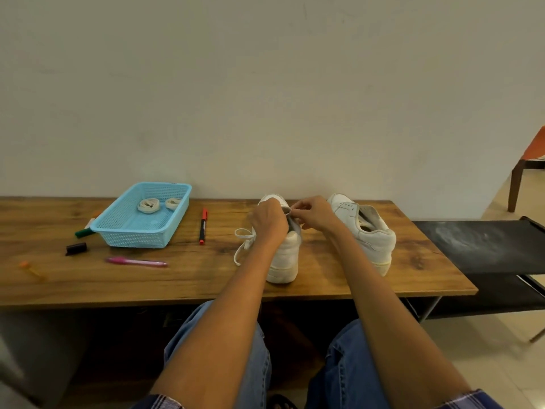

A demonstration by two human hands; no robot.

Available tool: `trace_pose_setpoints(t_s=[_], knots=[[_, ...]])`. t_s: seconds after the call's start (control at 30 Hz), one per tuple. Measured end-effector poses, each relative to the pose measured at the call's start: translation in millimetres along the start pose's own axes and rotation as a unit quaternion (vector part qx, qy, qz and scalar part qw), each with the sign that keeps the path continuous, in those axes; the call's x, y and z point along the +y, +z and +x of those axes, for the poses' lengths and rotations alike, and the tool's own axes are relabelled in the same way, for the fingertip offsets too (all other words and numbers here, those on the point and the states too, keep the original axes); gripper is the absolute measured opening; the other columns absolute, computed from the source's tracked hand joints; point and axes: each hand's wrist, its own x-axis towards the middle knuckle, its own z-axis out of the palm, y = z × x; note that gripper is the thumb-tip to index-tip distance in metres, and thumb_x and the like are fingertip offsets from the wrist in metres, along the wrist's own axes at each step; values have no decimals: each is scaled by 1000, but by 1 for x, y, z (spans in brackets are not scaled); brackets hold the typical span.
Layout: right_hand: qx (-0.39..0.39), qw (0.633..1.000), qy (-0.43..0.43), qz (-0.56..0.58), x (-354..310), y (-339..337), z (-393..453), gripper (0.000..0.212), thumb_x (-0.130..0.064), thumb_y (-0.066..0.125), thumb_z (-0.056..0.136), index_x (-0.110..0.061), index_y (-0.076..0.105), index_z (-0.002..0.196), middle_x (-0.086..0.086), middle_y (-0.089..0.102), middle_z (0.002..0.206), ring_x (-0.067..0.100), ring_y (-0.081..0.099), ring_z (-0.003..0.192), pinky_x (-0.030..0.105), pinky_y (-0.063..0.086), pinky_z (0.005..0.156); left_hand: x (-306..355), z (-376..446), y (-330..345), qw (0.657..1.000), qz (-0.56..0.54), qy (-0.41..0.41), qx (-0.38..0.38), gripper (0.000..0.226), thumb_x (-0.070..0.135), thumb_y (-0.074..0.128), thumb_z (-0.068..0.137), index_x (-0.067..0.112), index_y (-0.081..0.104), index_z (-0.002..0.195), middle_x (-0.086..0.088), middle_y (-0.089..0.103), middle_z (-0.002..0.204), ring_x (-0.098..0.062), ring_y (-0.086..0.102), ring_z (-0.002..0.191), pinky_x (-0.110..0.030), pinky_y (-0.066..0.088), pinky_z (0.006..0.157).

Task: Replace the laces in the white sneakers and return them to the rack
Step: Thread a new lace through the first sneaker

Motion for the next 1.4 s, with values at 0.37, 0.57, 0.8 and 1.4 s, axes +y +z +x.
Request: trace_pose_setpoints(t_s=[0.37, 0.57, 0.8, 1.4], knots=[[70, 995, -69, -19, 8, 10, -5, 14, -19, 66, 82, -6, 72, 83, 10, 70, 76, 14, 60, 68, 32, 52, 70, 1, -4, -1, 999, 36, 20, 28, 18, 9, 44, 95, 12, 60, 87, -7, 65, 98, -25, 61, 96, -30, 37, 71], [66, 995, -74, -4, 9, 9, -9, 10, -14, 65, 82, -8, 73, 86, 2, 68, 74, 12, 60, 68, 30, 51, 69, -2, -2, 1, 1000, 3, 27, 9, 20, 10, 47, 93, 9, 65, 85, -12, 68, 97, -28, 62, 94, -34, 44, 74], [72, 995, -75, 10, 9, 11, -8, 13, -12, 64, 82, -5, 73, 86, 10, 70, 77, 17, 61, 71, 36, 54, 71, -6, 1, 2, 999, -27, -5, 28, 22, 10, 47, 93, 8, 68, 86, -10, 69, 94, -27, 62, 90, -31, 35, 68], [56, 971, 61, 224, 9, 17, -1, 19, -11, 51, 96, -3, 60, 82, 6, 58, 75, 17, 54, 72, 25, 48, 65, -12, 5, -1, 993, -111, 41, 30, 24, 23, 49, 95, 12, 70, 98, -4, 67, 93, -23, 63, 91, -27, 43, 64]])
